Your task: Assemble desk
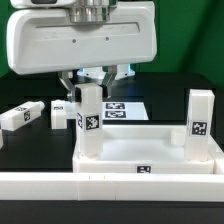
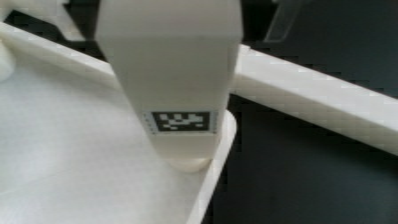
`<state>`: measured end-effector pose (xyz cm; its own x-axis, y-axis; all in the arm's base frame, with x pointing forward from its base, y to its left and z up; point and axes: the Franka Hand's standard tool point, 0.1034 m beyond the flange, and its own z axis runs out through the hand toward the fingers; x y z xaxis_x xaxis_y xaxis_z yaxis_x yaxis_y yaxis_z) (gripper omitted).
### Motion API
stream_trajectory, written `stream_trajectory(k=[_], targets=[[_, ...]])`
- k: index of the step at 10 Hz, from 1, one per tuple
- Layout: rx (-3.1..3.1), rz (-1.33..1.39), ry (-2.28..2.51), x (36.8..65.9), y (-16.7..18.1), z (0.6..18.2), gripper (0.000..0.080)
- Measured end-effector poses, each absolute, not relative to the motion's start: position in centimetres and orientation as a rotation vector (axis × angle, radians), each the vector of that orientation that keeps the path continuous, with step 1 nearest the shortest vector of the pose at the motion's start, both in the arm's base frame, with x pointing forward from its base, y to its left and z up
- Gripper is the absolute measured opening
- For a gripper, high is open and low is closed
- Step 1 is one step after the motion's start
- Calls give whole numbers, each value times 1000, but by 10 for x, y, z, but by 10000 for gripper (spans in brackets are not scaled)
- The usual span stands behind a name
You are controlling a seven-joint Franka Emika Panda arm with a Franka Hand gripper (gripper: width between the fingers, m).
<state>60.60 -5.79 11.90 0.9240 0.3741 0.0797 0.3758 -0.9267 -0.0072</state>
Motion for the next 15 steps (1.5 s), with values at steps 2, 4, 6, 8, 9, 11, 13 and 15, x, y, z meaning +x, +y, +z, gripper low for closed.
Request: stream_trajectory(k=[2,4,6,8,9,11,13,15], targets=[[-3068,-119,-538,606,-58,119,288],[-3093,-116,-316,606,-58,119,288],[-3088,-125,-4,606,-60,118,288],[-3067,-137,293,606,-61,118,290],[-3039,-135,490,605,-61,117,290],[-2964,-124,815,605,-61,117,290],[-2851,-130,1130,605,-61,117,290],[-2738,-121,1357,605,-60,117,290]])
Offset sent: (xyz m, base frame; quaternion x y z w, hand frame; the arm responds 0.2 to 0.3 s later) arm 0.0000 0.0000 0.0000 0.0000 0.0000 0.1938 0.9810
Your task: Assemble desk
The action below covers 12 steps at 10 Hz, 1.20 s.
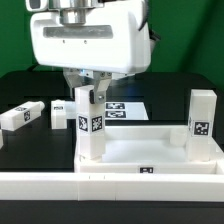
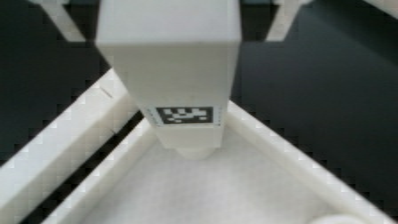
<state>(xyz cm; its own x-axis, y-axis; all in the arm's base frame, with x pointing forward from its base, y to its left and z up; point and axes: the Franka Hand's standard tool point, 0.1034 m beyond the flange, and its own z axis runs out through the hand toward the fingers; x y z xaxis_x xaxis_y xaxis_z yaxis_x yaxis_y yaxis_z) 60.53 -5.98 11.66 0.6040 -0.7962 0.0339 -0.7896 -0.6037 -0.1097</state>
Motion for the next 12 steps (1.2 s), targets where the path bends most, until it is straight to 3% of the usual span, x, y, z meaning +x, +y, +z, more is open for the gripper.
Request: stream_trajectory(k=[5,7,8,9,12], targets=[[-2616,-103,1545,606,-57,117,290],[-2669,-106,1452,606,-57,116,525],[-2752,-115,1298,606,-57,116,525],[-2812,-121,1169,606,-56,116,624],[-2962,-143,753,607,-54,117,648]])
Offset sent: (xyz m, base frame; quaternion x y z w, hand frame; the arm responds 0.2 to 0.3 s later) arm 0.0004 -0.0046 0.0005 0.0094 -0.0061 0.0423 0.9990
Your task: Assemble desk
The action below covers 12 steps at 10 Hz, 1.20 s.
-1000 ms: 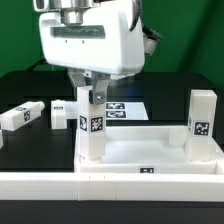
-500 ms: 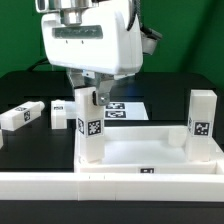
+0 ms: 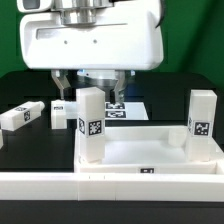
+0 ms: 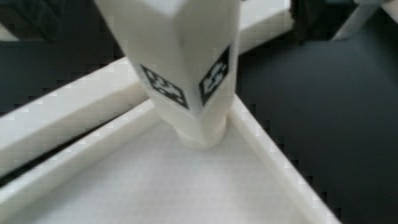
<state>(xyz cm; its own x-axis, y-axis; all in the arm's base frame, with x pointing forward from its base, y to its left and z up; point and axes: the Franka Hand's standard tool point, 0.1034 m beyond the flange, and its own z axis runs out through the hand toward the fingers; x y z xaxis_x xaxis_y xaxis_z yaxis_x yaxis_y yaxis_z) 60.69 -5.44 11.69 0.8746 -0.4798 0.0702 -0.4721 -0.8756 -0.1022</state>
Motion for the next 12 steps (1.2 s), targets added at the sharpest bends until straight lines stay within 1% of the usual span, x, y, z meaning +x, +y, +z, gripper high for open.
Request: stream_trajectory(k=[6,9,10,11,12], targets=[[-3088,-171,-181,610,-51,114,649],[-3079,-174,-473,611,-52,115,649],[-3073,-174,-535,611,-54,115,622],[-3068,-172,-588,610,-54,115,622],[-3070,-172,-579,610,-54,115,443]])
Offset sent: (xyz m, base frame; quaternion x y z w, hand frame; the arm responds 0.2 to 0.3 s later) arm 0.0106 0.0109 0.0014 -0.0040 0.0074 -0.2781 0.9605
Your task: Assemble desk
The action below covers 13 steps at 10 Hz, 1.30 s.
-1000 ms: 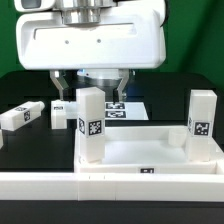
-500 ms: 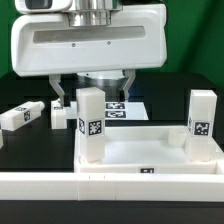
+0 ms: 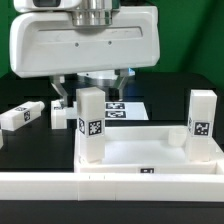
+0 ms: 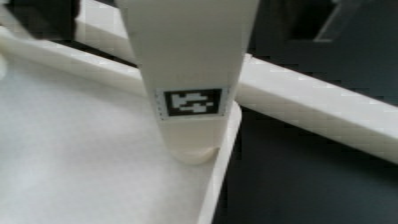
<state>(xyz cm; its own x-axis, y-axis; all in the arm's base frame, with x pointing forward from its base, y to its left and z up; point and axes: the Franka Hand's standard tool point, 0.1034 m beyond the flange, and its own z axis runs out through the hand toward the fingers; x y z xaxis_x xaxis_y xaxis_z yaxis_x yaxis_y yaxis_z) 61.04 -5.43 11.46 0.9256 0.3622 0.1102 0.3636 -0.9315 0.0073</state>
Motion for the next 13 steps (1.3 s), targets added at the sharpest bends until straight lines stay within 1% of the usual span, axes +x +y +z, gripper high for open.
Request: stream_trajectory(k=[1,2,6,13], targets=[[-3070,-172,-579,610,-54,115,443],[-3070,-172,-578,610,-54,115,285],[-3075,-171,-545,610,-55,114,288],[-3053,-163,457,609,-58,114,289]])
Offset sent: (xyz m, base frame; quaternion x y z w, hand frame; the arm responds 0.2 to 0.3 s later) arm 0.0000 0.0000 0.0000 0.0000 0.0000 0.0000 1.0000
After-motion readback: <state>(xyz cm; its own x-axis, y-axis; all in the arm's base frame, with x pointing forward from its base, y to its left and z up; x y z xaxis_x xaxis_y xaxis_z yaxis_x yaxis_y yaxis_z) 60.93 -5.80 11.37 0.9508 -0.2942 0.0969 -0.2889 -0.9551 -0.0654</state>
